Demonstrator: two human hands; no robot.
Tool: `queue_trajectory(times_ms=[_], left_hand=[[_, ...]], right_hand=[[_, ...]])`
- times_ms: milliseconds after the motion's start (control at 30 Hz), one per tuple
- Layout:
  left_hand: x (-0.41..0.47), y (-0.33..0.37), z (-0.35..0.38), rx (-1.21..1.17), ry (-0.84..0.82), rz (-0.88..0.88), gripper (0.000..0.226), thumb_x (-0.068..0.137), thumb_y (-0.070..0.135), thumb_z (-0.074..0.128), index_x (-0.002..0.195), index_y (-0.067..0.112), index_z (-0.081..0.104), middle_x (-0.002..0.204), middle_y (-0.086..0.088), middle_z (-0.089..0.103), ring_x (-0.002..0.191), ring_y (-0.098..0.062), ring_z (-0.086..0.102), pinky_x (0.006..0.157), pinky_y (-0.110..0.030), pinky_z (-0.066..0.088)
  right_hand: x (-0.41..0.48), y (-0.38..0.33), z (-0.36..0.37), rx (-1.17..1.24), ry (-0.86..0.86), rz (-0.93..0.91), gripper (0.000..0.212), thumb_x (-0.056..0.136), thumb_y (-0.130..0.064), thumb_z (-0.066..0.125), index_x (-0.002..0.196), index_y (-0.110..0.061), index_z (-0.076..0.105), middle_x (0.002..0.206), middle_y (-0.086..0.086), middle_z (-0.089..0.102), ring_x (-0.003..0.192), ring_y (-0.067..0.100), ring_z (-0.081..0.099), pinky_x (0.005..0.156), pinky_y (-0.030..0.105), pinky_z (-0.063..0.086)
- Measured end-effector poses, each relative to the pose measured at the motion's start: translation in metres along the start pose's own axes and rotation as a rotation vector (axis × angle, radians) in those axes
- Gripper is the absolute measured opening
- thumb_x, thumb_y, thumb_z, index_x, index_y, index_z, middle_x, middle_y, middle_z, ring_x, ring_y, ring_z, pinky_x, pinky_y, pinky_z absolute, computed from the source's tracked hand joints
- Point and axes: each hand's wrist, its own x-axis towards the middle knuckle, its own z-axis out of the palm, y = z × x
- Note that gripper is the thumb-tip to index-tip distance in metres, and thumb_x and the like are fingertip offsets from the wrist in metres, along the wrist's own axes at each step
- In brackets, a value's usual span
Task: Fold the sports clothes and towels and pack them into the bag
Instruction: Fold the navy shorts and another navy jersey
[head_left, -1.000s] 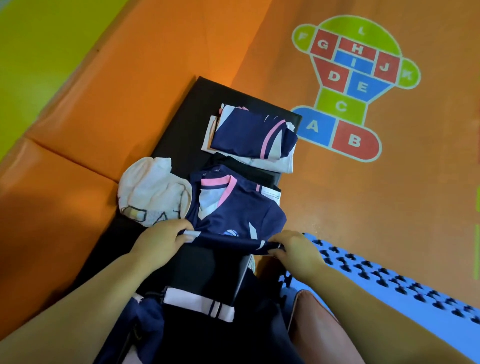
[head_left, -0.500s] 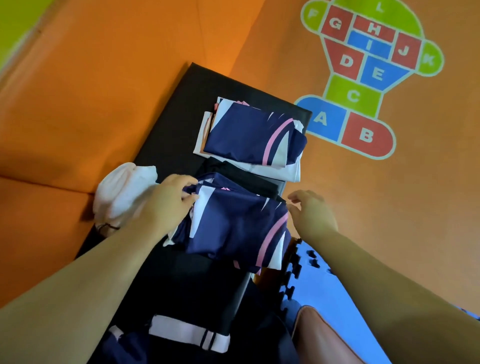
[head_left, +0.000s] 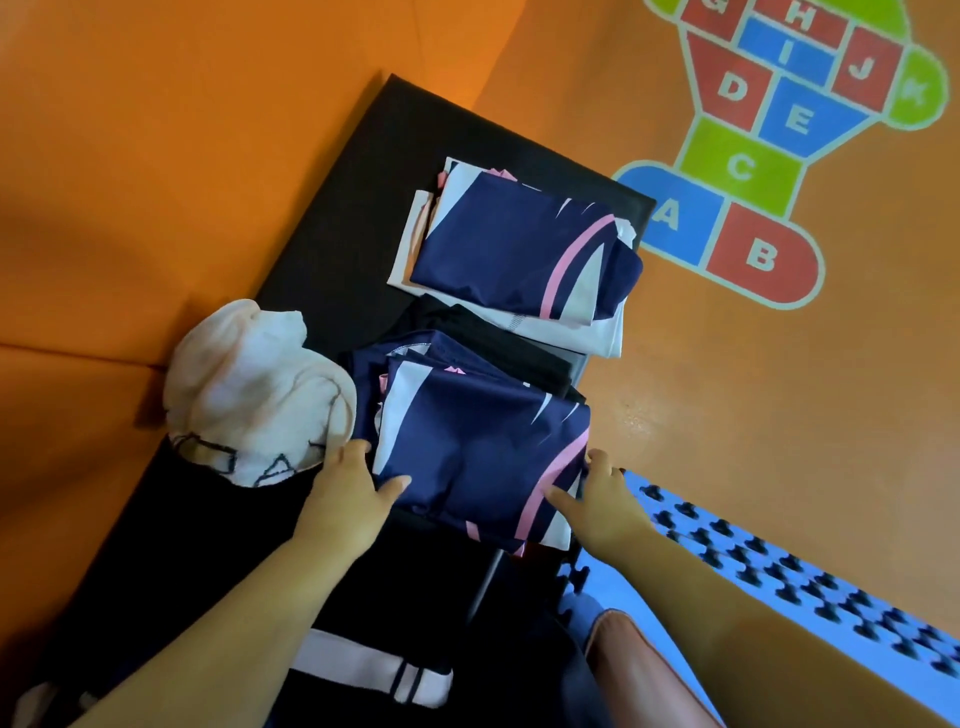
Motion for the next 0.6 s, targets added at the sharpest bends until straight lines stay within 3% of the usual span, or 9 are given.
queue_trajectory(times_ms=[167, 300, 433, 533, 600], left_hand=[[0.005, 0.006, 0.01, 0.07, 0.053, -0.049, 0.058, 0.083, 0.037, 0.068, 0.123, 0.001, 0.045, 0.13, -0.019, 0.042, 0.113, -0.042, 0.048, 0.093, -0.048, 0.043], [0.008, 0.004, 0.011, -0.052, 0.082, -0.066, 0.051, 0.079, 0.031, 0.073, 0.114, 0.001, 0.052, 0.119, -0.017, 0.053, 0.1, -0.037, 0.055, 0.082, -0.04, 0.046], [0.002, 0.007, 0.01, -0.185, 0.05, -0.131, 0.05, 0.077, 0.027, 0.077, 0.113, 0.001, 0.054, 0.112, -0.015, 0.059, 0.099, -0.033, 0.057, 0.074, -0.031, 0.041], [-0.004, 0.01, 0.004, -0.151, -0.021, -0.083, 0.03, 0.079, 0.026, 0.074, 0.093, 0.005, 0.059, 0.091, -0.009, 0.061, 0.09, -0.031, 0.059, 0.067, -0.029, 0.039], [-0.008, 0.012, -0.003, -0.17, -0.048, -0.054, 0.02, 0.08, 0.025, 0.071, 0.088, 0.01, 0.06, 0.085, -0.004, 0.061, 0.084, -0.028, 0.059, 0.066, -0.029, 0.04]], right_hand=[[0.008, 0.002, 0.028, 0.208, -0.014, 0.092, 0.075, 0.09, -0.039, 0.058, 0.144, -0.013, 0.012, 0.139, 0.019, 0.036, 0.119, 0.039, 0.047, 0.096, 0.047, 0.042], [0.01, 0.0, 0.037, 0.524, 0.051, 0.164, 0.069, 0.089, -0.023, 0.064, 0.134, -0.005, 0.016, 0.11, 0.009, 0.049, 0.097, 0.029, 0.053, 0.077, 0.037, 0.043], [0.007, -0.001, 0.035, 0.546, 0.123, 0.227, 0.054, 0.081, -0.025, 0.073, 0.106, -0.002, 0.03, 0.098, 0.011, 0.051, 0.088, 0.026, 0.053, 0.07, 0.033, 0.043], [0.002, 0.0, 0.028, 0.477, 0.08, 0.222, 0.033, 0.081, -0.027, 0.072, 0.082, -0.005, 0.049, 0.073, 0.007, 0.054, 0.067, 0.021, 0.054, 0.054, 0.026, 0.039], [-0.004, 0.001, 0.018, 0.439, 0.066, 0.177, 0.033, 0.082, -0.027, 0.071, 0.066, -0.012, 0.045, 0.061, 0.001, 0.05, 0.059, 0.017, 0.049, 0.05, 0.026, 0.035]])
